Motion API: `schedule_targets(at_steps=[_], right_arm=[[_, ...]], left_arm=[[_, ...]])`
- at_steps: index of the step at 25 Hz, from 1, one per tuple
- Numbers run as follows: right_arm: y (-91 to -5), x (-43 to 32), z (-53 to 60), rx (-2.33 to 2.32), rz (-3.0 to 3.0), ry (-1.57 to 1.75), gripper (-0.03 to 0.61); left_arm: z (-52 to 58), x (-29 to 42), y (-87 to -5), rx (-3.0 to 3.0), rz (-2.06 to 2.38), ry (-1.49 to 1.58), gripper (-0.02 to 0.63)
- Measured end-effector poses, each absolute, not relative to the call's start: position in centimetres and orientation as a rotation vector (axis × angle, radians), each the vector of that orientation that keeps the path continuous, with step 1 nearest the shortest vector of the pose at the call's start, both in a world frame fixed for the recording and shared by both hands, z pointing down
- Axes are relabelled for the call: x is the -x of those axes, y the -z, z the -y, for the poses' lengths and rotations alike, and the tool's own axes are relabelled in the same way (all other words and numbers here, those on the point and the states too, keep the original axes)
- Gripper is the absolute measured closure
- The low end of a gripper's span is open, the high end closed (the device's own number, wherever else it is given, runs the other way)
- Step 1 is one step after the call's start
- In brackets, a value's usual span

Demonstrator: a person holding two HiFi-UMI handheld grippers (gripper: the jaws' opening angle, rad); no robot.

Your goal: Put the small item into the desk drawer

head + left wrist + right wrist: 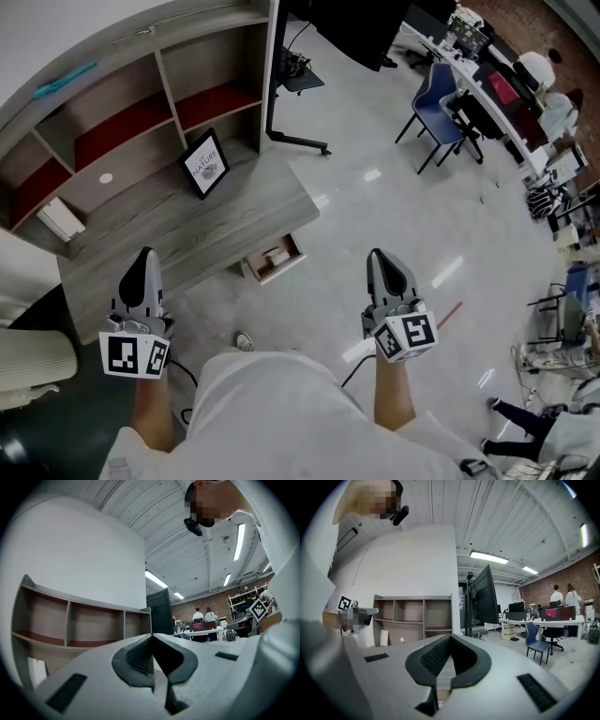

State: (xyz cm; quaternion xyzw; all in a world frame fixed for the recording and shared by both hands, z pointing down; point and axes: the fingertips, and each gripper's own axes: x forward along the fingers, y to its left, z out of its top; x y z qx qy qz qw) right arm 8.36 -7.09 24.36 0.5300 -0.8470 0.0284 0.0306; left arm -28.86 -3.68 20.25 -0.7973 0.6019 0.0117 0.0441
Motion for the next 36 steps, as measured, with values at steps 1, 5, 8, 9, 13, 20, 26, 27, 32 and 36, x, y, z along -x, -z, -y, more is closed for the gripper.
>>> schedule_targets(at_steps=[1,5,8,9,13,20,26,27,32,36], right_arm=[[-24.4,-8.2,7.1,-1.628,2.611,-0.088,0.581],[-24.2,-7.4,7.4,-1.612,2.614,-0.079,0.581],[-24.1,-6.7,7.6,-1.613,2.605,-0.077,0.581],[-24.1,-6.6,7.6,-1.614,2.6,-0.076,0.581],[-23.9,-6.2,7.3,-1.618,2.583,-0.03,0.581],[-24.0,-4.9,6.9,-1.603,2.58,0.0,0.581],[-24.4,-3.7,6.6,-1.597,2.572,0.001,0.581],[-24.5,-3.5,6.6,-1.593,2.571,0.004,0.581],[-24.7,-2.7,6.4,-1.588,2.568,0.016,0.581],[-24.8,-2.3,6.3,-1.588,2.562,0.015,0.581]], left_arm=[[3.7,28.9,-20.3,2.44,-1.84,-0.036,0.607],[4.0,29.4,-20.8,2.454,-1.844,-0.04,0.607],[4.3,29.8,-21.1,2.464,-1.845,-0.047,0.607],[4.3,29.9,-21.1,2.467,-1.844,-0.05,0.607],[4.3,30.0,-21.4,2.48,-1.838,-0.061,0.607],[4.4,30.3,-22.0,2.503,-1.82,-0.07,0.607],[4.6,30.8,-22.4,2.522,-1.807,-0.068,0.607],[4.6,30.9,-22.5,2.525,-1.805,-0.068,0.607],[4.6,31.3,-22.9,2.535,-1.798,-0.072,0.607],[4.7,31.8,-22.9,2.537,-1.799,-0.073,0.607]])
